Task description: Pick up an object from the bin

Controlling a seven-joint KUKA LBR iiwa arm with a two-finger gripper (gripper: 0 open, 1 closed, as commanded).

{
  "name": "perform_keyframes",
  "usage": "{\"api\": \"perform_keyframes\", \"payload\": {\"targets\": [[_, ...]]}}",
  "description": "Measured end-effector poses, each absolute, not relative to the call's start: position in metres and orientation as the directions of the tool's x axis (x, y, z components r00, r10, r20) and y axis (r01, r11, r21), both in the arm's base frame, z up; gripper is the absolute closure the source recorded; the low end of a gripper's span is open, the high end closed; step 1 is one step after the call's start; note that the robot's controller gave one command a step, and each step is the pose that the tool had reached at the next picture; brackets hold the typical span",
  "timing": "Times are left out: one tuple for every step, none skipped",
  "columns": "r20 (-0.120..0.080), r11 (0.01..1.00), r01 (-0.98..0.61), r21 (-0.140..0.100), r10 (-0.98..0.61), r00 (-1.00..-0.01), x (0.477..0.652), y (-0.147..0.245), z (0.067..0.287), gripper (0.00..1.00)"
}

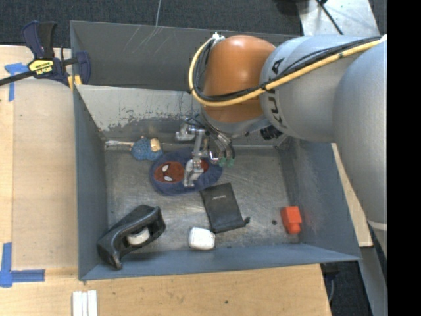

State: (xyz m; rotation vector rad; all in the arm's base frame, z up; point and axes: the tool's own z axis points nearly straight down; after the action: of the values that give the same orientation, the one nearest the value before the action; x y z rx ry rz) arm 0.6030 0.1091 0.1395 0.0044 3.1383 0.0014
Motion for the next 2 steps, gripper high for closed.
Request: {"api": "perform_keyframes", "payload": {"targets": [[-0.002,0.966,-0.257,0.008,-0.257,-0.966,0.6244,0.0862,0.0769,0.00],[-0.006,0.966,-0.257,0.005,-0.257,-0.966,0.6258,0.0853,0.0789,1.00]]}}
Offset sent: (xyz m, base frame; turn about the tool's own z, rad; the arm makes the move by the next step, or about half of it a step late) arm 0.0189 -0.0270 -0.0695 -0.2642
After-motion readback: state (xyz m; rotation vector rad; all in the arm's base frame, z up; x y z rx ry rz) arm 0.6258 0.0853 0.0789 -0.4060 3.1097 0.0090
